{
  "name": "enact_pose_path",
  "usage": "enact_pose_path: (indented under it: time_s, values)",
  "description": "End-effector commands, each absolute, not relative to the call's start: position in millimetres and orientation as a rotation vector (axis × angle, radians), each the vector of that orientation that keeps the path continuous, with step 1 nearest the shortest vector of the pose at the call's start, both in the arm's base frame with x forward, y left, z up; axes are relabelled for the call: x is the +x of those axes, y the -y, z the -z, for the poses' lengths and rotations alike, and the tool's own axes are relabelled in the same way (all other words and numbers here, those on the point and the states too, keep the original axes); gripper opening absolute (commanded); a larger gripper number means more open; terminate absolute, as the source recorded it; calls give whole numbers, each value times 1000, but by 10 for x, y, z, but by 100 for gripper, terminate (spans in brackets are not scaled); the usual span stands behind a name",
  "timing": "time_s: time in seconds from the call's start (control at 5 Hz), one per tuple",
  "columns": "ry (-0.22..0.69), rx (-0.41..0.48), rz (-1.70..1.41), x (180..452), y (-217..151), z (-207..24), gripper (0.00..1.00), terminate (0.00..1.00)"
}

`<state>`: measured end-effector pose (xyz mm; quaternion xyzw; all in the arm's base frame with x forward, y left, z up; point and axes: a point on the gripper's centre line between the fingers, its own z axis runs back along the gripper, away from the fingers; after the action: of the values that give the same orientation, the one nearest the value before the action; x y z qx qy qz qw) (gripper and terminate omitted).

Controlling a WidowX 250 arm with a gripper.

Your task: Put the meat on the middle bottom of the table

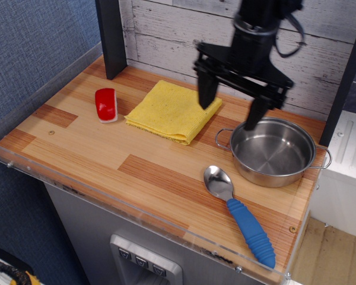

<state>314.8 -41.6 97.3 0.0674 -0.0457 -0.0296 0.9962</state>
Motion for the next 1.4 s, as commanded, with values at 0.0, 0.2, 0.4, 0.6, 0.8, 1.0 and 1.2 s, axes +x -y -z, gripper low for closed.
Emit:
enact_pose_path:
  time_s: [0.0, 0.2, 0.4, 0.6, 0.8, 1.0, 1.2]
  values:
    - [117, 130, -108, 3025, -224, -1026, 100, 0]
    - [104, 112, -216, 2956, -567, -1034, 100, 0]
    - [103, 113, -279, 2911, -826, -1043, 100, 0]
    - [120, 117, -344, 2900, -1095, -1016, 100, 0]
    - [146, 124, -407, 2949, -1304, -981, 100, 0]
    - [170, 120, -448, 3035, -1422, -940, 100, 0]
    - [165, 122, -478, 3067, -1531, -844, 100, 0]
